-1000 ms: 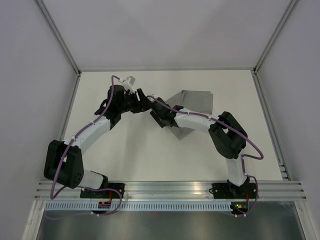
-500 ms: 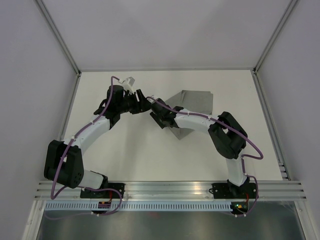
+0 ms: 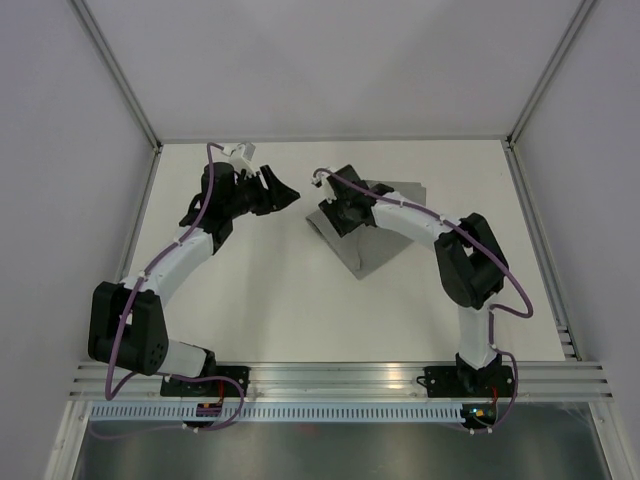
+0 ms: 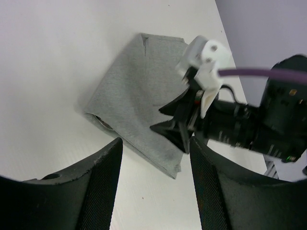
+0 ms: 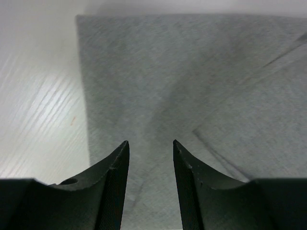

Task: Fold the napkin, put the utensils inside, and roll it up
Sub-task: Roll the napkin at the center of the board.

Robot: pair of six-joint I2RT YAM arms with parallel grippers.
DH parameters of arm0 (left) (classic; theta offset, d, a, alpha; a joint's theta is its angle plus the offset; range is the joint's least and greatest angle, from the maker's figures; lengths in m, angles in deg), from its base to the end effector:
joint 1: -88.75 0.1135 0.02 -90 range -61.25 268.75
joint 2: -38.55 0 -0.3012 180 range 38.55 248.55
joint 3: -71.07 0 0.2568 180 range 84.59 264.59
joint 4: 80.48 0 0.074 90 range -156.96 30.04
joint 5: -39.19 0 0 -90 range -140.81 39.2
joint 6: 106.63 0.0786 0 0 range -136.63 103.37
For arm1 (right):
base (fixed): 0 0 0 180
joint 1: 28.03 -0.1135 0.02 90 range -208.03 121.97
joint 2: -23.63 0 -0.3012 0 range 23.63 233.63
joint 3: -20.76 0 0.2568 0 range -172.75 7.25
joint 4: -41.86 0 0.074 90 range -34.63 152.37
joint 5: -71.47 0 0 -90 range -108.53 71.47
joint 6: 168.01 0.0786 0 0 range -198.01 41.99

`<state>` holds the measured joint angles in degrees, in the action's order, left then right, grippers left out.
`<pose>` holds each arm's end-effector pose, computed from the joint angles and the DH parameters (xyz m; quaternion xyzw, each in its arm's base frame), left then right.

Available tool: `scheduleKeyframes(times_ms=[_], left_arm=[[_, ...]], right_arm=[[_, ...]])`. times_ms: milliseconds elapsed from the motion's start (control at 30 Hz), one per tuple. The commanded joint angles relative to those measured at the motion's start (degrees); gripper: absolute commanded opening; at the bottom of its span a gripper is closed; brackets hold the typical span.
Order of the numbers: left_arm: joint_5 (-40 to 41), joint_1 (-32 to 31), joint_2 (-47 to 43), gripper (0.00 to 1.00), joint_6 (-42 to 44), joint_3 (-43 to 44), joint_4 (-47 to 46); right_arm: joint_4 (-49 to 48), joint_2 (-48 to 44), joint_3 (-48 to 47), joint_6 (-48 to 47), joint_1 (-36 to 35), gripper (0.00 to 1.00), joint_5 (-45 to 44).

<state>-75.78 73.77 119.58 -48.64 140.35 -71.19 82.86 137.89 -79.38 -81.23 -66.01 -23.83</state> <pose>0.3392 -0.1251 0.3066 0.0019 0.8141 -0.3838 0.4359 0.3827 0.2896 0.2005 -0.3223 0.8970 0.0473 0.2989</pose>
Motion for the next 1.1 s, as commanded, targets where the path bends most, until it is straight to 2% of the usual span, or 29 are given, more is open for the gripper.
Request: scheduleKeyframes(times_ms=[0, 467, 1067], left_arm=[[1.42, 0.83, -1.41, 0.63, -2.18, 1.98, -1.92], [0.71, 1.36, -1.93, 0.63, -2.62, 1.98, -1.31], [1.33, 1.62, -1.67, 0.63, -2.36, 1.62, -0.69]], right_arm=[[2.75, -2.03, -4.94, 1.37, 4.83, 0.48, 5.12], [4.77, 8.6, -16.28, 8.41, 18.01, 0.49, 20.06], [0.47, 16.78, -20.59, 12.01, 23.03, 0.44, 25.07]])
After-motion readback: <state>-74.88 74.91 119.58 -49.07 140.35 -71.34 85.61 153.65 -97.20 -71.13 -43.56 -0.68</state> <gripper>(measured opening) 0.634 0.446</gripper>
